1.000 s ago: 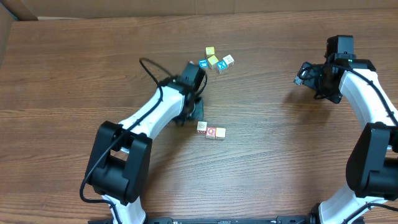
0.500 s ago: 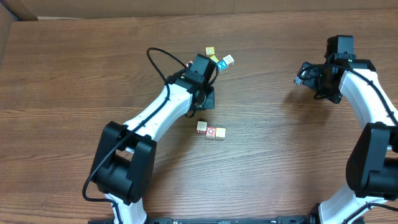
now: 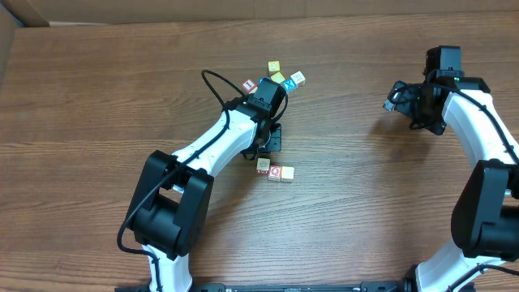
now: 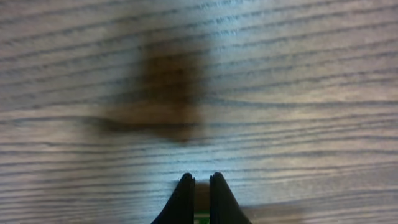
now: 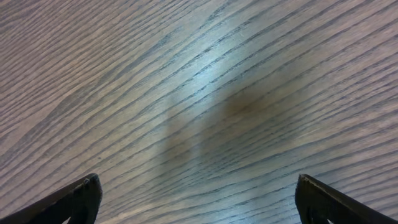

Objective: Flip 3 blocks

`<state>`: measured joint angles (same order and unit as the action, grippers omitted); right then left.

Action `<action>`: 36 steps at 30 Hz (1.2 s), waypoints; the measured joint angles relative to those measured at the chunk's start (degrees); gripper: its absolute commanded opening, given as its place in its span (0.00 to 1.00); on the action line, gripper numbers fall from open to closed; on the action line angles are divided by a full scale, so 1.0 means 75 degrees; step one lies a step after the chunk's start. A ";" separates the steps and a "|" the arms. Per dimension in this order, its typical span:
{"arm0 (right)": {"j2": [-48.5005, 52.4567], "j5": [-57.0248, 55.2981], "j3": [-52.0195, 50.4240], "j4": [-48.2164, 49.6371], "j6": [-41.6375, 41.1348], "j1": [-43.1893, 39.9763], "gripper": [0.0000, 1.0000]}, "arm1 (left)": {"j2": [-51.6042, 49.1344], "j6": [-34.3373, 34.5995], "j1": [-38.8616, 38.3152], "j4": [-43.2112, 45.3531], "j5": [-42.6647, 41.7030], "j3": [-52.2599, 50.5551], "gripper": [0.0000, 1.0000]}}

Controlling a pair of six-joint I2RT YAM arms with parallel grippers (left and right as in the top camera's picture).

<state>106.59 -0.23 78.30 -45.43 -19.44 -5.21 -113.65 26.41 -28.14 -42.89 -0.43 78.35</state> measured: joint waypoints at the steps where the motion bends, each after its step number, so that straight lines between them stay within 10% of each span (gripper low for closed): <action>1: 0.0000 -0.0003 0.0000 -0.0003 0.0000 0.0000 1.00 | 0.0000 0.0000 0.0000 -0.0055 -0.0061 0.0000 0.04; 36: 0.0000 0.0000 0.0000 -0.0003 0.0003 0.0000 1.00 | 0.0000 -0.0236 0.0000 -0.0857 -0.0460 0.0000 0.04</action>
<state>106.59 -0.23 78.30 -45.45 -19.42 -5.21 -113.65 24.64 -28.14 -49.32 -3.88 78.35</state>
